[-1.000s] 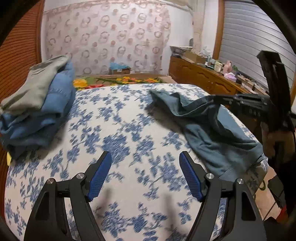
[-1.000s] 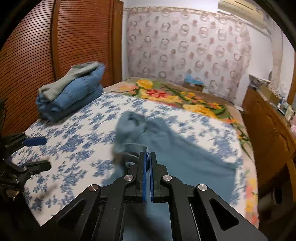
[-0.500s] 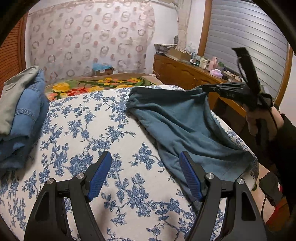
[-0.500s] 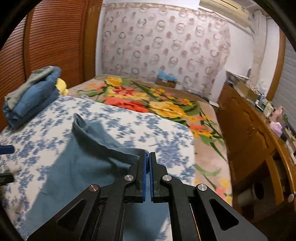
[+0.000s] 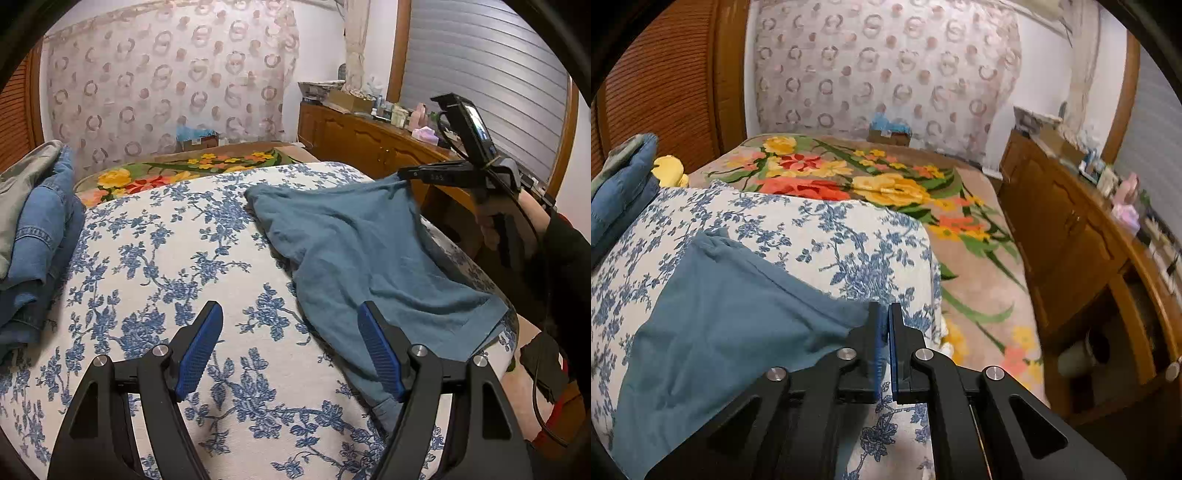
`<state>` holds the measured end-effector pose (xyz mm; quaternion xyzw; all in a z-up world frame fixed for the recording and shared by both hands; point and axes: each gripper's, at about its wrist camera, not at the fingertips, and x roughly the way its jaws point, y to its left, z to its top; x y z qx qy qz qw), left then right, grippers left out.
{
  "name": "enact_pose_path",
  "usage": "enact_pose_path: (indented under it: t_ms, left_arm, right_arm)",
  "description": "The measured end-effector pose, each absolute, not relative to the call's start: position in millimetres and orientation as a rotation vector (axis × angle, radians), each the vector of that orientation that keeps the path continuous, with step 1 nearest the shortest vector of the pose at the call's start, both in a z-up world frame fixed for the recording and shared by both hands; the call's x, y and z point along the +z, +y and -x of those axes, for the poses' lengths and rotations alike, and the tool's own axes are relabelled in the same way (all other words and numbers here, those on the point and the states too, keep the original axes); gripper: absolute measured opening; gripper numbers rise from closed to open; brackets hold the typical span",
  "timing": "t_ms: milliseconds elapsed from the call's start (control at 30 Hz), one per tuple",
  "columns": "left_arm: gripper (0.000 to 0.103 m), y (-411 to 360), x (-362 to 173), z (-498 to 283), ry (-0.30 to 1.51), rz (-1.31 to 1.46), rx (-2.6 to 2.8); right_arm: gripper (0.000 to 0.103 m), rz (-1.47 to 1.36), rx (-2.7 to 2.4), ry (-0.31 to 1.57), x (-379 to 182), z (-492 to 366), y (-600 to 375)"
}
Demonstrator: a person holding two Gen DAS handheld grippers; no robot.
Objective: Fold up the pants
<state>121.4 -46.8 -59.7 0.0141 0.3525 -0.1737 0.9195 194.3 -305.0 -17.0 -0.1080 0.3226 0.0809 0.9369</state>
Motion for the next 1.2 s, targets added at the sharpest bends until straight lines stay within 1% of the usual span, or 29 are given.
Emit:
enact_pose_path:
  t_ms: [100, 167, 233, 467, 500, 533, 600, 1200]
  left_arm:
    - [0.076, -53.8, -62.6, -119.5, 0.729, -0.047, -0.365]
    - [0.076, -56.6, -64.6, -118.4, 0.734, -0.053, -0.367]
    - [0.076, -59.0, -67.5, -116.9, 0.742, -0.055, -0.370]
    - [0.076, -64.9, -72.8, -114.9, 0.754, -0.062, -0.376]
    - [0.076, -65.9, -73.1, -114.3, 0.755, -0.065, -0.377]
    - [0.076, -66.8, -73.6, -113.7, 0.755, -0.067, -0.378]
    - [0.076, -68.5, -74.3, -113.0, 0.757, -0.071, -0.379]
    - [0.076, -79.4, -83.5, -108.5, 0.781, -0.094, -0.389]
  right_arm:
    - [0.009, 0.185, 0.163, 0.662, -17.6, -192.3, -306.3]
    - [0.010, 0.166, 0.172, 0.663, -18.4, -187.5, -310.4]
    - [0.014, 0.169, 0.179, 0.653, -18.1, -177.6, -309.6]
    - [0.016, 0.154, 0.258, 0.624, -23.0, -124.0, -315.7]
    - [0.020, 0.149, 0.269, 0.618, -23.9, -116.6, -317.3]
    - [0.028, 0.137, 0.284, 0.616, -24.3, -108.3, -318.2]
    - [0.038, 0.111, 0.314, 0.609, -25.1, -95.9, -321.3]
    - [0.039, 0.099, 0.295, 0.620, -36.0, -6.2, -342.2]
